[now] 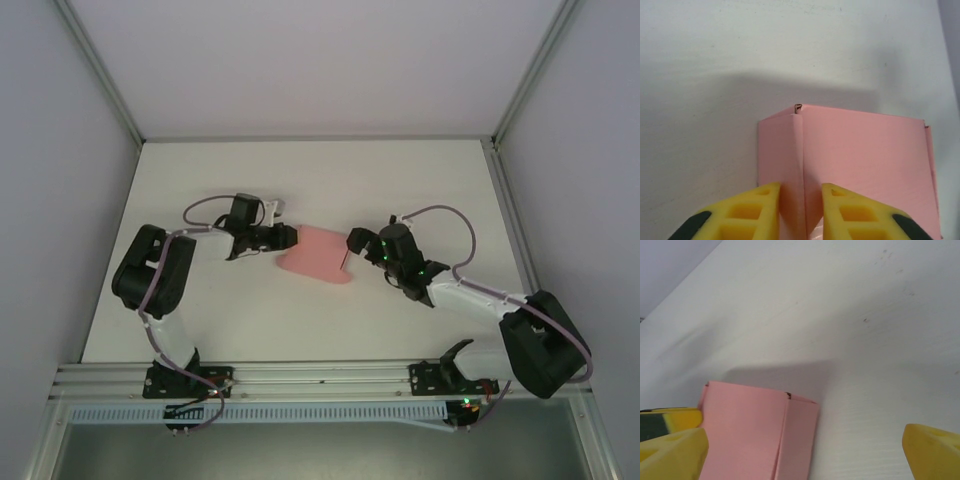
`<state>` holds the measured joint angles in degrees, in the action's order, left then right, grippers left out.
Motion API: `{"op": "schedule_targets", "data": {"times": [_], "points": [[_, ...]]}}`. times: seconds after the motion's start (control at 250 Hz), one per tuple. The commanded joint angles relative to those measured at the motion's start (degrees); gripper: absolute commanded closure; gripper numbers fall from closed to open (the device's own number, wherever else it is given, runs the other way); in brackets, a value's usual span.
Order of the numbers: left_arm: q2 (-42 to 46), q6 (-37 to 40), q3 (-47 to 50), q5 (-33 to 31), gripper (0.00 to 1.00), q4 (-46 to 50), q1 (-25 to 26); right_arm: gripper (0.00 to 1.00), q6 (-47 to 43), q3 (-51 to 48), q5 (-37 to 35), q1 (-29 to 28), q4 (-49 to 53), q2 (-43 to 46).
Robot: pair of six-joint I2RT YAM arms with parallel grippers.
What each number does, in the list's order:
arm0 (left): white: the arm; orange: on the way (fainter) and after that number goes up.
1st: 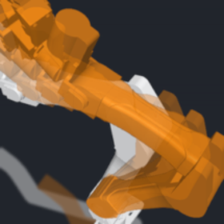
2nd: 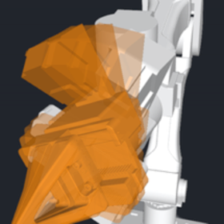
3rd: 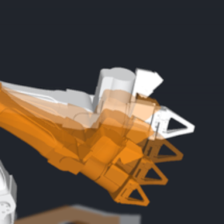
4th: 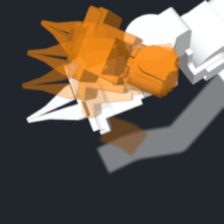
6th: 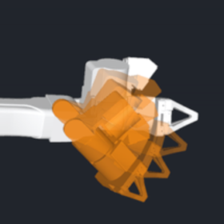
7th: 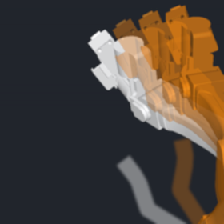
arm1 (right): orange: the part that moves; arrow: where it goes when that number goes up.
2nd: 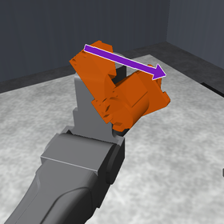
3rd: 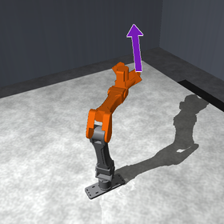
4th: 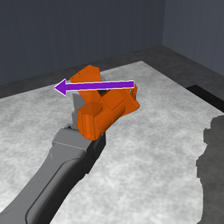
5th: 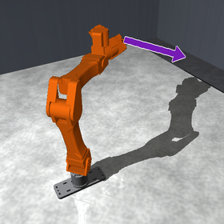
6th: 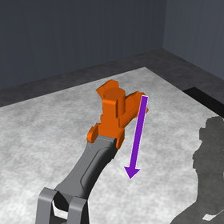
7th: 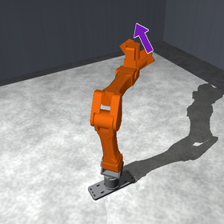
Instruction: Assemble paper box
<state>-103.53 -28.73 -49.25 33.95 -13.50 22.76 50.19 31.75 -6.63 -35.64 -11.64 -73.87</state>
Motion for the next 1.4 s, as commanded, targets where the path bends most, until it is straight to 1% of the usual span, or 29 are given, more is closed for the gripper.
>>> {"op": "schedule_targets", "data": {"times": [0.0,0.128,0.18,0.244,0.351,0.403,0.519,0.575,0.643,0.739,0.827,0.859,0.914,0.95,0.99,1.026,1.102,1.146,1.198,1.25,1.306,1.318,1.322,1.398], "points": [[0.52,-3.23,3.17,2.43,0.83,-2.25,-1.35,0.0,4.47,-0.62,6.5,-0.02,-6.03,-3.12],[0.33,-4.24,4.88,3.29,0.86,-4.26,-2.41,0.0,5.5,0.23,13.02,0.07,-11.0,-7.46],[0.15,-5.11,5.66,3.85,0.88,-5.5,-2.89,0.0,6.03,1.09,14.27,0.12,-10.51,-9.14],[-0.07,-6.59,6.99,6.3,0.89,-8.69,-3.66,0.0,6.47,1.7,15.38,0.24,-10.41,-11.1],[-0.52,-8.88,8.96,9.05,0.9,-13.22,-4.97,0.0,6.89,2.21,18.41,0.33,-13.62,-13.98],[-0.54,-9.23,9.33,9.78,0.94,-14.19,-5.51,0.0,6.78,2.79,19.95,0.29,-14.82,-15.34],[-0.28,-9.72,9.89,10.62,0.94,-15.42,-5.98,0.0,6.83,4.98,22.7,0.31,-16.49,-18.99],[-0.4,-9.63,9.85,10.56,0.93,-15.64,-5.97,0.02,7.33,6.0,24.57,0.31,-18.52,-21.34],[-0.52,-9.67,9.79,10.76,0.92,-15.64,-6.11,0.07,9.61,5.66,27.9,0.31,-26.05,-24.22],[-0.6,-9.76,9.7,11.26,0.92,-16.07,-6.15,0.18,14.58,4.56,32.38,0.7,-38.75,-27.93],[-0.52,-9.94,9.53,11.57,0.91,-16.65,-6.2,0.27,18.59,3.26,33.86,0.96,-47.59,-29.84],[-0.28,-9.85,9.42,11.6,0.91,-16.65,-6.29,0.29,19.23,3.03,33.88,1.05,-48.76,-30.02],[-0.05,-9.74,9.07,11.6,0.91,-16.43,-6.4,0.35,19.53,2.66,33.45,1.1,-48.94,-29.84],[0.16,-9.68,9.11,11.57,0.91,-16.3,-6.49,0.38,19.34,2.58,33.32,1.19,-48.04,-29.3],[0.47,-9.63,8.92,11.57,0.9,-16.21,-6.59,0.44,18.8,2.43,32.94,1.34,-46.73,-28.61],[0.76,-9.68,8.76,11.57,0.88,-16.11,-6.69,0.48,18.25,2.27,32.74,1.31,-45.4,-27.75],[1.67,-9.45,8.03,11.57,0.83,-15.74,-6.9,0.55,16.79,2.26,31.54,1.36,-41.33,-25.73],[2.55,-8.93,7.16,11.58,0.75,-15.04,-6.99,0.59,15.89,2.44,30.98,1.38,-38.4,-24.45],[4.13,-7.61,5.87,11.46,0.55,-13.6,-6.94,0.62,15.0,2.87,30.44,1.37,-35.31,-23.01],[6.29,-5.27,4.21,10.78,0.28,-11.25,-7.14,0.63,14.68,3.1,30.38,1.46,-33.3,-21.48],[9.39,-1.04,2.7,9.1,0.11,-7.99,-7.14,0.63,14.81,3.32,30.66,1.68,-31.63,-19.76],[10.13,0.1,2.44,8.58,0.03,-7.35,-7.12,0.63,15.07,3.35,30.64,1.77,-31.21,-19.3],[10.38,0.49,2.34,8.41,0.02,-7.12,-7.12,0.63,15.13,3.38,30.64,1.79,-31.01,-19.17],[15.67,8.61,1.75,4.79,0.0,-3.47,-6.79,0.62,17.66,4.34,31.03,2.57,-26.82,-17.01]]}}
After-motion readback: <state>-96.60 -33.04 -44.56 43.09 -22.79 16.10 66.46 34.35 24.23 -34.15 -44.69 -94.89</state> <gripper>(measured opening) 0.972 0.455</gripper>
